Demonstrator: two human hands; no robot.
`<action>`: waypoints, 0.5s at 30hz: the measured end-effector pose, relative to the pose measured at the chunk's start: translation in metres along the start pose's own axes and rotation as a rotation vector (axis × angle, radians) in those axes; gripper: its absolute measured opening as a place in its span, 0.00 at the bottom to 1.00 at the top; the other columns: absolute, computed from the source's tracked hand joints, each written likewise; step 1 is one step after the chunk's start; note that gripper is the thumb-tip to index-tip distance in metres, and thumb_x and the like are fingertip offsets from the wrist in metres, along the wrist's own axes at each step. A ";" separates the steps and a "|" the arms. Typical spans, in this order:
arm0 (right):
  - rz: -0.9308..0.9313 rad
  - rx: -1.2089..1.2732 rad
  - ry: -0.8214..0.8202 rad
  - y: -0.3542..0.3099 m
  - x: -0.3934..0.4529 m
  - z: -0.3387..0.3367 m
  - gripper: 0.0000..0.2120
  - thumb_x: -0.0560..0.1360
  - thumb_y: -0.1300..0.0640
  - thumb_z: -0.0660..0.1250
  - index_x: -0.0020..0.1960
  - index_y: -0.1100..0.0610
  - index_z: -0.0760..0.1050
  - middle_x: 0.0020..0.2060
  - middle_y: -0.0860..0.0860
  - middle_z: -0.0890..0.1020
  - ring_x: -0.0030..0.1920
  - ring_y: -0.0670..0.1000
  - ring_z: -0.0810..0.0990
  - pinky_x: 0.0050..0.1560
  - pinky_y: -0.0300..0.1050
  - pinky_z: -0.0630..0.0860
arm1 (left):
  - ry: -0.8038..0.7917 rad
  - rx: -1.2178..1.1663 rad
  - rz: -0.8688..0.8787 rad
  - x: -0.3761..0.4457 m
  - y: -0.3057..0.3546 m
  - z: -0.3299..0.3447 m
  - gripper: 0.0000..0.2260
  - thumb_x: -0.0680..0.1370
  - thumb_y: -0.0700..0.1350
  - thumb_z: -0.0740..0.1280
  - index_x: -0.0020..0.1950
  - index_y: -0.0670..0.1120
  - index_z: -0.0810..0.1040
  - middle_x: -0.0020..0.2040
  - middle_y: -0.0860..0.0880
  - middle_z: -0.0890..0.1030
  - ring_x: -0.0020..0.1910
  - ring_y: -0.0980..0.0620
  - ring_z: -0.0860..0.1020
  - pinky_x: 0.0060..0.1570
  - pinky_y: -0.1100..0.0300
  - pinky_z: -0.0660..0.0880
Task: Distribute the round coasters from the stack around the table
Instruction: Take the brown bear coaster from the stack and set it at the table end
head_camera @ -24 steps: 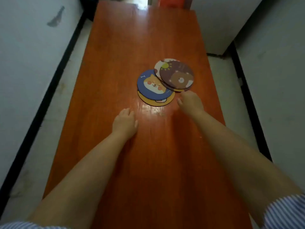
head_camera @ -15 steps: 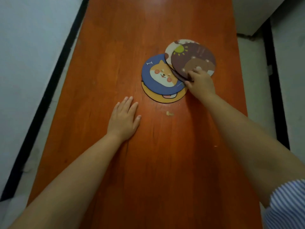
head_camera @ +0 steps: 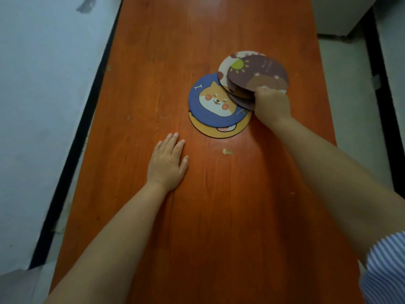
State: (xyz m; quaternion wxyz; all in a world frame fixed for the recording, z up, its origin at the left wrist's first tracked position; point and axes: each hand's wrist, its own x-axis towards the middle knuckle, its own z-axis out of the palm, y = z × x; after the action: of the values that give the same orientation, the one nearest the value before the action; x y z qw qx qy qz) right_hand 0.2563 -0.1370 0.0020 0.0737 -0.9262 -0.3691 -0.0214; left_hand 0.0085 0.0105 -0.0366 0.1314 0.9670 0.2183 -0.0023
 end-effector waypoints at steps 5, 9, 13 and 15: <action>-0.045 0.042 0.198 -0.012 -0.036 -0.017 0.07 0.71 0.71 0.61 0.45 0.69 0.78 0.38 0.68 0.82 0.39 0.66 0.81 0.31 0.53 0.76 | -0.005 0.126 0.005 -0.001 0.004 -0.002 0.19 0.79 0.48 0.56 0.69 0.43 0.66 0.71 0.41 0.68 0.71 0.43 0.63 0.70 0.45 0.58; -0.150 0.023 0.311 -0.035 -0.111 -0.032 0.08 0.64 0.69 0.73 0.30 0.65 0.75 0.22 0.61 0.78 0.22 0.59 0.78 0.19 0.43 0.71 | 0.070 0.261 0.195 -0.014 0.018 -0.015 0.12 0.75 0.46 0.63 0.54 0.40 0.77 0.49 0.40 0.79 0.47 0.41 0.77 0.46 0.48 0.76; -0.211 0.083 0.218 -0.069 -0.196 -0.035 0.10 0.58 0.70 0.78 0.29 0.66 0.76 0.21 0.60 0.78 0.21 0.58 0.77 0.19 0.40 0.70 | -0.072 -0.332 0.067 -0.058 0.040 -0.025 0.12 0.78 0.46 0.59 0.51 0.39 0.77 0.44 0.40 0.80 0.43 0.43 0.77 0.40 0.53 0.72; -0.224 0.148 0.167 -0.088 -0.237 -0.034 0.10 0.58 0.71 0.77 0.28 0.66 0.76 0.21 0.60 0.78 0.21 0.59 0.77 0.20 0.41 0.72 | -0.245 -0.683 -0.215 -0.085 0.050 -0.031 0.15 0.78 0.50 0.59 0.53 0.40 0.76 0.42 0.43 0.81 0.39 0.47 0.79 0.37 0.57 0.74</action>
State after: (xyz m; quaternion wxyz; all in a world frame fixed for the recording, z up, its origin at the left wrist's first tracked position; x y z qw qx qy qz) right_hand 0.0241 -0.2408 0.0237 0.1692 -0.8664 -0.4631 -0.0790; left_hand -0.0487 -0.0603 0.0113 0.4704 0.8316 0.2892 -0.0587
